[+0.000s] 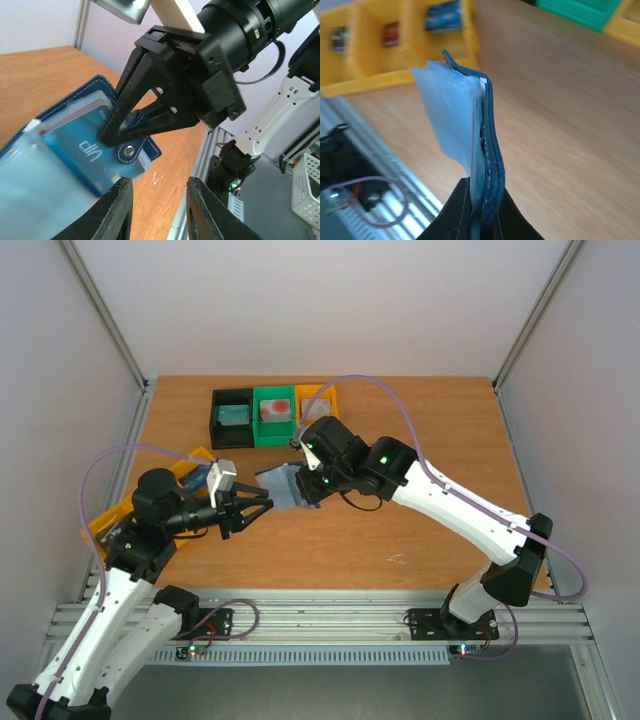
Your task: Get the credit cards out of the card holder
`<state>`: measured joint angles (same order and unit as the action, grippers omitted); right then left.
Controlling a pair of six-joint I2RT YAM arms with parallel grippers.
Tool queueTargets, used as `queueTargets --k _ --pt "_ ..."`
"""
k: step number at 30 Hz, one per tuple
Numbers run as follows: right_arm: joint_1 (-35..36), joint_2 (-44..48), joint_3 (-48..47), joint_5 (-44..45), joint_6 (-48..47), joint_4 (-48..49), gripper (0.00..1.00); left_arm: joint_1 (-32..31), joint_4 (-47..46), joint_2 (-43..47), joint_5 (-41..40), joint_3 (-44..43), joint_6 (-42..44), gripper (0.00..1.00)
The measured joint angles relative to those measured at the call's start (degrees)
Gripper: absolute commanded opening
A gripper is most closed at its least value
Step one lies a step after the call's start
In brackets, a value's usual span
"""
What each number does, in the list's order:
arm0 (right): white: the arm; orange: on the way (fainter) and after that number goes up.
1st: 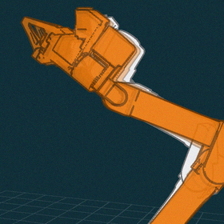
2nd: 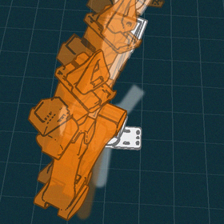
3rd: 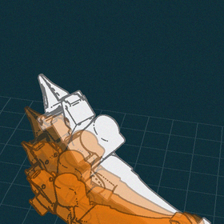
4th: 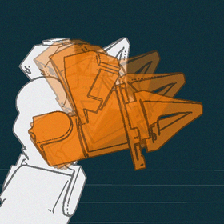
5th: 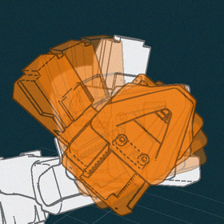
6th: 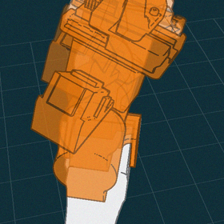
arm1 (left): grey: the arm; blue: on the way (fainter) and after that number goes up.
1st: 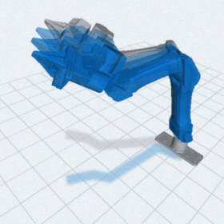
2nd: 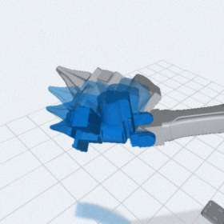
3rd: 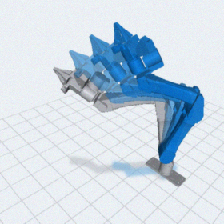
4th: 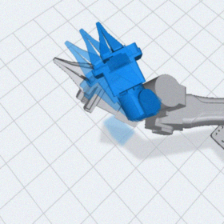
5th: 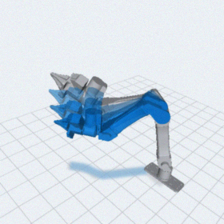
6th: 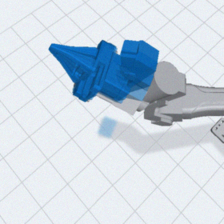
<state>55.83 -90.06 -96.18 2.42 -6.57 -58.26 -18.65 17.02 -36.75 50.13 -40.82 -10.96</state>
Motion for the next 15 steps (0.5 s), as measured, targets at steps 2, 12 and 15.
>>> queueTargets --k 2,12,15 --pt "0.0 1.3 1.5 -5.5 -0.9 4.1 0.01 -0.7 -0.7 -0.5 1.2 0.0 -0.5 0.27" --pt "-0.3 12.0 10.3 -23.8 -6.1 16.4 0.01 -0.9 -4.0 -0.4 0.5 1.1 -4.7 0.26" --pt "-0.7 14.1 11.9 -27.2 -7.5 18.3 0.01 -0.9 -5.5 0.1 2.7 1.2 -5.3 0.26"
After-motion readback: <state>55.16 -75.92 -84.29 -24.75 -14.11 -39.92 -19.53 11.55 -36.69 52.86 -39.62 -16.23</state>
